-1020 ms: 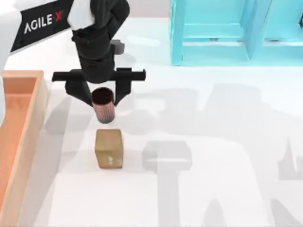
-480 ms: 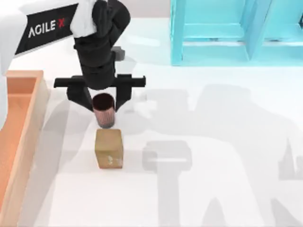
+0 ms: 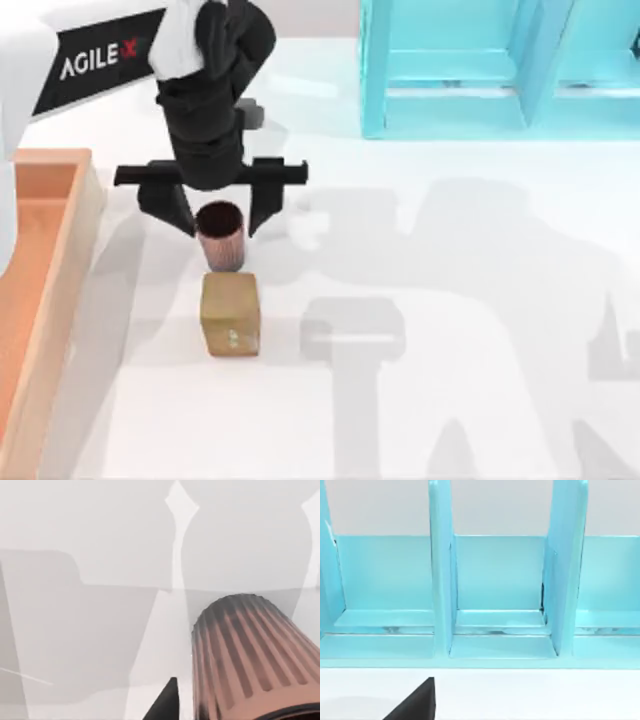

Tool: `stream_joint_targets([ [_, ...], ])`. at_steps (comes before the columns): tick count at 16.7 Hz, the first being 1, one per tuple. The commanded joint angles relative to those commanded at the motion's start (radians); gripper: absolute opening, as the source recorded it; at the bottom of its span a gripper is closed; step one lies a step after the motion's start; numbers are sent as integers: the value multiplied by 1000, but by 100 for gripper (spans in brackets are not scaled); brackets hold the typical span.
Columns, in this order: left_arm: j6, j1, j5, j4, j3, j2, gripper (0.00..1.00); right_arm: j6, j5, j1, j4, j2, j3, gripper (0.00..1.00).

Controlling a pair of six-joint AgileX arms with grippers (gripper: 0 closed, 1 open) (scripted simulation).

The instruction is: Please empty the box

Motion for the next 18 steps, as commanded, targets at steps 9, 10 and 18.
stream_joint_targets([
  [9,0,0,0,0,0,0,100,0,0,0,0,0,0,100],
  [10,0,0,0,0,0,0,100,0,0,0,0,0,0,100],
  [18,-3,-2,6,-179,180,3,100,0,0,0,0,0,0,100],
])
